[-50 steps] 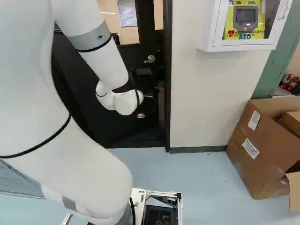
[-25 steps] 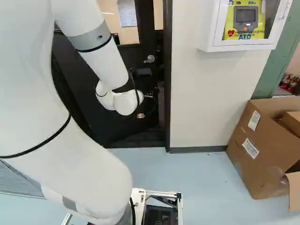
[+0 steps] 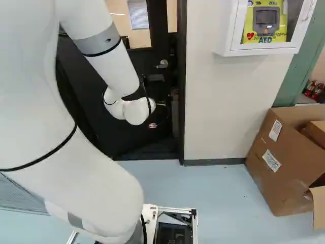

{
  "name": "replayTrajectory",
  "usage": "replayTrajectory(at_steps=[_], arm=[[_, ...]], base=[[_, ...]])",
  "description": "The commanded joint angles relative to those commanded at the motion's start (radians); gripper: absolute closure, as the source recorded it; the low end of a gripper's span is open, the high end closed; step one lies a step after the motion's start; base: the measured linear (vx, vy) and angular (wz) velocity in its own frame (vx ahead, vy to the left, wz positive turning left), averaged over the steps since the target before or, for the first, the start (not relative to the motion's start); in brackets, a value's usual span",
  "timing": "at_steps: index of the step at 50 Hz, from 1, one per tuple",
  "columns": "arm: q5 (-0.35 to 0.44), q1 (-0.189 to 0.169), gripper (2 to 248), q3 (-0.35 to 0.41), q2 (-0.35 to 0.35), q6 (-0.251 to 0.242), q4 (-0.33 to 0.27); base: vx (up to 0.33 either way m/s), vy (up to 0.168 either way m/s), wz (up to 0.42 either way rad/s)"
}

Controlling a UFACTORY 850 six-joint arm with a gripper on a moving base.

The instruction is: Open the door and move inside

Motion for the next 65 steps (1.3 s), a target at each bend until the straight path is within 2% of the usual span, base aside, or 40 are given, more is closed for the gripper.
replayTrajectory(at_steps=[33, 65], arm=[[0.0, 0.0, 3, 0.0, 0.0, 0.0, 0.0], [0.0, 0.0, 3, 0.0, 0.0, 0.0, 0.0]], base=[[0.057, 0.06, 0.142], [0.066, 0.041, -0.004]])
